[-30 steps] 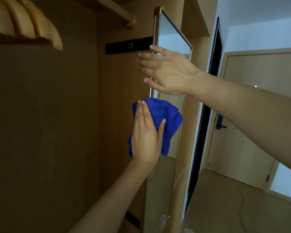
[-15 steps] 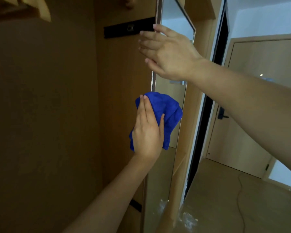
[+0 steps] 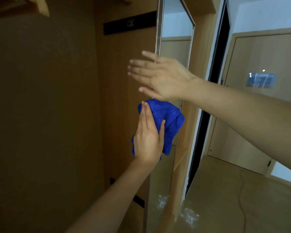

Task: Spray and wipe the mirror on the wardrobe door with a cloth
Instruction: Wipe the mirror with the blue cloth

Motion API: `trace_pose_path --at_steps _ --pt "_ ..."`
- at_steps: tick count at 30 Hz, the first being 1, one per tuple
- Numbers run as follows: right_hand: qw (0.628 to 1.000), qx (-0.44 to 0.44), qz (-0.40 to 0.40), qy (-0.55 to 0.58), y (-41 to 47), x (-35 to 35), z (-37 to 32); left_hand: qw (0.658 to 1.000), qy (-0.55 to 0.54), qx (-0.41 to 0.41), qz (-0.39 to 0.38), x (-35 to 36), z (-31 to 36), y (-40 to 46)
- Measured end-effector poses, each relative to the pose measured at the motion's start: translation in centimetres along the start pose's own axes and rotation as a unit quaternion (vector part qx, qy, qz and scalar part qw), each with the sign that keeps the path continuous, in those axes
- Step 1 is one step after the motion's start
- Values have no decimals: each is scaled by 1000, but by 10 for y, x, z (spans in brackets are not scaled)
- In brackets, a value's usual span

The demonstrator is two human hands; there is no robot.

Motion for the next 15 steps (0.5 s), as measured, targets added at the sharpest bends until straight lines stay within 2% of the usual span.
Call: trace_pose_path --at_steps 5,15 --pt "999 9 -25 38 -9 5 -12 1000 -6 -5 5 0 1 3" --pt "1000 7 -19 0 -15 10 -14 999 -13 -32 -6 12 -13 -65"
Point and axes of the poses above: each hand's wrist, its own y-axis towards the middle knuckle, its own x-axis out of the palm, z = x × y, the point moved 4 cm from there along y, towards the middle knuckle, and after that the axes turned 5 degrees about x, right-handed, at the moved point
